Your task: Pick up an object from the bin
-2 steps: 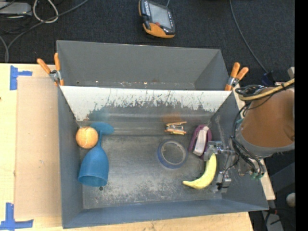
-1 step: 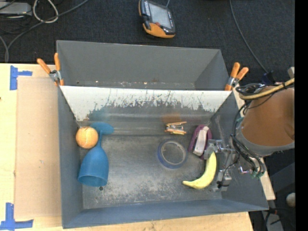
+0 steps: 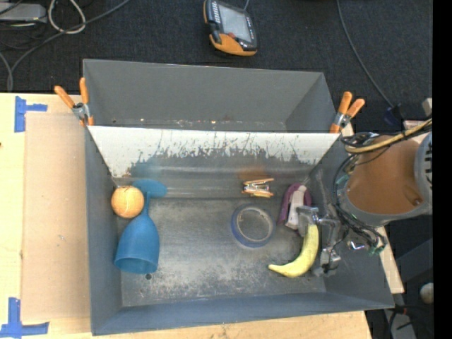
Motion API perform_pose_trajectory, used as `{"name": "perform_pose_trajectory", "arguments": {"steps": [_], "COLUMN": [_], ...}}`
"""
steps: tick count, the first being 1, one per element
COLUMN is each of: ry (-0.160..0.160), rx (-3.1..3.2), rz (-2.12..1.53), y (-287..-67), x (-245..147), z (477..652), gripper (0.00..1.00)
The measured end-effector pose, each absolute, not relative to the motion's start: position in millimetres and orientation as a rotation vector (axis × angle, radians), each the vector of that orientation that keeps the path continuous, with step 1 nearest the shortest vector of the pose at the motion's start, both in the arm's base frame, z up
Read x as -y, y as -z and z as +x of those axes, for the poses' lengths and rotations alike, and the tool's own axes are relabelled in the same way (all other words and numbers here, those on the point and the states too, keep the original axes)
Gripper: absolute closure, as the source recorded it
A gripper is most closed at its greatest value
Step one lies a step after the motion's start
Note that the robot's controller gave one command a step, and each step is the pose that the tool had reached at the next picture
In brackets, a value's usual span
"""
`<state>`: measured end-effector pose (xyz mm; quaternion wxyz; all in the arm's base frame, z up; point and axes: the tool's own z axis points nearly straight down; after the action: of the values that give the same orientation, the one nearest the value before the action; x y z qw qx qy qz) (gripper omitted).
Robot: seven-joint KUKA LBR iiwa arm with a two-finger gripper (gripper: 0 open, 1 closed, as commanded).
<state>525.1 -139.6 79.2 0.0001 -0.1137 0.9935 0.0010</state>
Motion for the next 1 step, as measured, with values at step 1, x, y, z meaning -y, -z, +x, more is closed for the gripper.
{"name": "perform_pose_trajectory", "arguments": {"steps": [1], "ry": [0.003], "rx": [-3.113], "rz": [-0.341], "y": [-62.4], "x": [142.2], "z": [533.1], "gripper": [0.00]}}
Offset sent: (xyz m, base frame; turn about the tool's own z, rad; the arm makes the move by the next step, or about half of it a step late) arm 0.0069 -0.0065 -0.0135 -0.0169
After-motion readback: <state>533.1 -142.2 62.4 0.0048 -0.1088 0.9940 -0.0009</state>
